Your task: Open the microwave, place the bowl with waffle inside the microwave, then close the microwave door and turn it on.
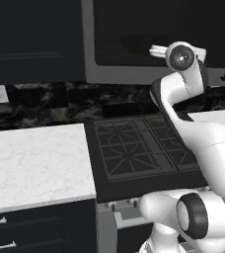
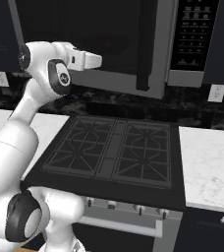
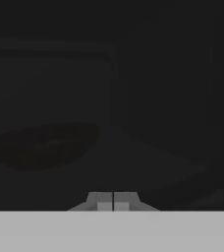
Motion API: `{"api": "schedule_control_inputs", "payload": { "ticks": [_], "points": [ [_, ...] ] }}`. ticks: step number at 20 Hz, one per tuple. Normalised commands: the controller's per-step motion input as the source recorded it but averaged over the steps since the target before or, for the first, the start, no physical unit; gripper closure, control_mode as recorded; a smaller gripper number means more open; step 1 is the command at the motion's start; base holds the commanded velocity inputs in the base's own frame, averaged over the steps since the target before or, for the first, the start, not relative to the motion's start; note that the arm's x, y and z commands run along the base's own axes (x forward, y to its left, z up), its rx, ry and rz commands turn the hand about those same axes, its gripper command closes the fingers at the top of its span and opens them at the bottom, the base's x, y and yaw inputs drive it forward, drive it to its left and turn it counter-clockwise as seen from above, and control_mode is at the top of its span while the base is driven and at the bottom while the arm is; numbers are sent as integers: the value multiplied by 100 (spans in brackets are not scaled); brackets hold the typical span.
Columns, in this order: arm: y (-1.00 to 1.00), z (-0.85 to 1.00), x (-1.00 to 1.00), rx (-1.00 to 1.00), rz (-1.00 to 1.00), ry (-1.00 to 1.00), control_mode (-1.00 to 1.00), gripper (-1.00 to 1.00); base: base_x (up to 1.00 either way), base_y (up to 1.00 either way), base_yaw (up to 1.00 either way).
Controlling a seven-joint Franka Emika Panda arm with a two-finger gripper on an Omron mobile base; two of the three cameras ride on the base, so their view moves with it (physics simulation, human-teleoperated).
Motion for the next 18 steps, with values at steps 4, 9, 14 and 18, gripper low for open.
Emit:
{"api": "schedule_control_inputs", "payload": {
  "ticks": [4,9,14,18],
  "points": [
    [-2,-8,100,12,30,14,-100,100,0,0,0],
    [0,-45,99,2,24,-3,-100,100,0,0,0],
    [0,-75,100,0,27,-3,-100,100,0,0,0],
    [0,-22,74,6,21,3,-100,100,0,0,0]
  ]
}}
